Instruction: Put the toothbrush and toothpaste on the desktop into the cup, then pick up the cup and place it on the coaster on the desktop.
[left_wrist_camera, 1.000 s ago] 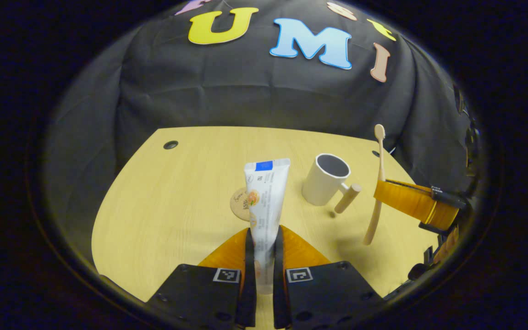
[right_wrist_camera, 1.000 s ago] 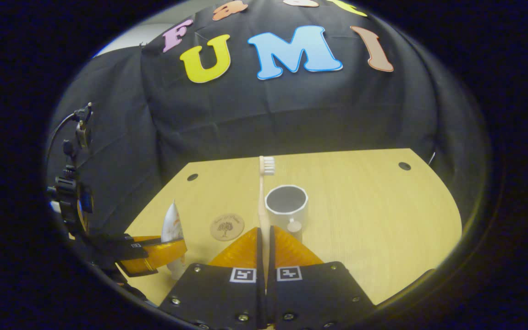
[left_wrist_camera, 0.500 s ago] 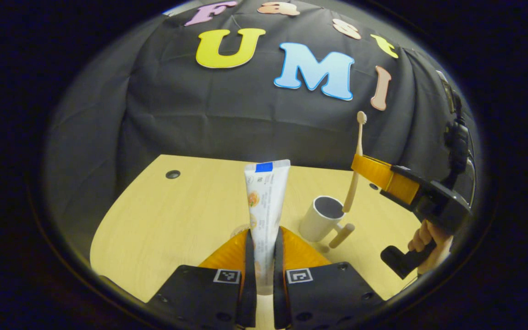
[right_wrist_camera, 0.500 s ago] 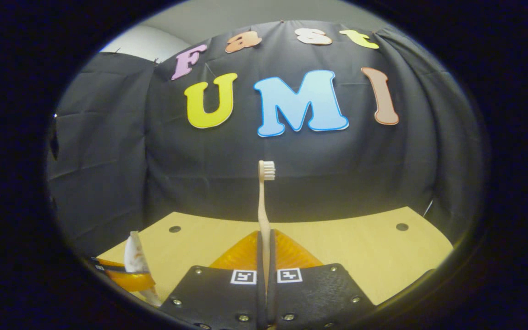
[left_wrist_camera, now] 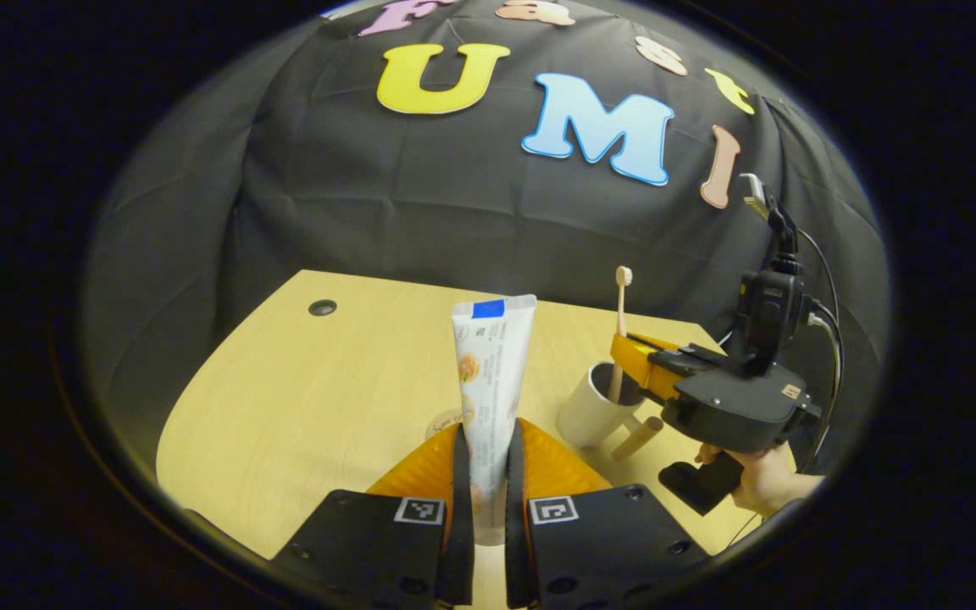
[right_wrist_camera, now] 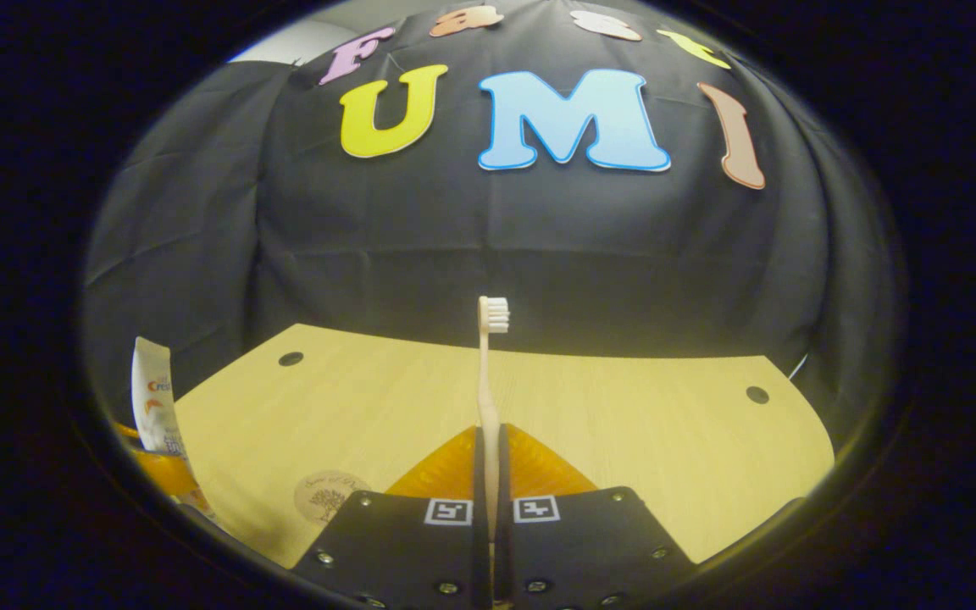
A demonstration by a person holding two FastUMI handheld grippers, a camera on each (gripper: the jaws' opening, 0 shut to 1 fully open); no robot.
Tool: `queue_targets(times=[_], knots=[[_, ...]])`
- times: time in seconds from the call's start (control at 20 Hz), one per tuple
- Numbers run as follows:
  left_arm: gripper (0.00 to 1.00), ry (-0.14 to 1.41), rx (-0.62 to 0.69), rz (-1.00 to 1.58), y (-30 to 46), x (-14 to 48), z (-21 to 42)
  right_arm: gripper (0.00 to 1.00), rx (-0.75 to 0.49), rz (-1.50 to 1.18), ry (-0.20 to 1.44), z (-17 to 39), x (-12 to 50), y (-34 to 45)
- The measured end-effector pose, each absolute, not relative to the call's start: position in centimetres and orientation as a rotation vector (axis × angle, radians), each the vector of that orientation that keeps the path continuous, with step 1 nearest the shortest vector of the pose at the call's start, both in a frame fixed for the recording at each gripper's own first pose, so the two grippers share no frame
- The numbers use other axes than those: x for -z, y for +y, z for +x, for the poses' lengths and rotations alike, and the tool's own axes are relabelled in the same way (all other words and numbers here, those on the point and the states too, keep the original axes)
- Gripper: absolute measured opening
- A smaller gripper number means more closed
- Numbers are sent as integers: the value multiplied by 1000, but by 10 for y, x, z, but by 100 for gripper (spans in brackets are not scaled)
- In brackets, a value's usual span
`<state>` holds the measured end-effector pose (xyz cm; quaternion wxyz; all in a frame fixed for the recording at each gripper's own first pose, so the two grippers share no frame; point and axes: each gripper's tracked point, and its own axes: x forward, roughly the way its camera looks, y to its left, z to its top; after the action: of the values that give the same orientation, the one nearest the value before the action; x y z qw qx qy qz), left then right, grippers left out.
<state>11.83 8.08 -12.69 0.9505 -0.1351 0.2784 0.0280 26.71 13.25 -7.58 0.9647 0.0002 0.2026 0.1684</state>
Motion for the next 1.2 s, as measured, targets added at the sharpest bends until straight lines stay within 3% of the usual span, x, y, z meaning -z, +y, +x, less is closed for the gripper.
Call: queue_targets(times=[0.2, 0.3, 0.35, 0.4, 0.45, 0.5, 0.85, 1.2], knots=[[22, 572, -44, -272, 72, 128, 128, 14, -358, -2, 459, 258, 85, 131], [22, 572, -41, -275, 68, 129, 134, 32, -366, -13, 470, 255, 84, 128], [22, 569, -38, -275, 66, 128, 138, 27, -376, -17, 474, 250, 82, 126], [22, 561, -34, -274, 63, 128, 141, 60, -385, -24, 468, 246, 79, 123], [22, 550, -26, -276, 59, 127, 146, 79, -373, -40, 447, 243, 70, 114], [22, 532, -16, -276, 55, 124, 153, 84, -362, -44, 428, 241, 61, 105], [22, 361, 83, -337, 16, 95, 203, 86, -265, 50, 358, 207, 8, 39], [20, 163, 147, -375, -27, 62, 255, 86, -150, 106, 421, 155, 15, -27]])
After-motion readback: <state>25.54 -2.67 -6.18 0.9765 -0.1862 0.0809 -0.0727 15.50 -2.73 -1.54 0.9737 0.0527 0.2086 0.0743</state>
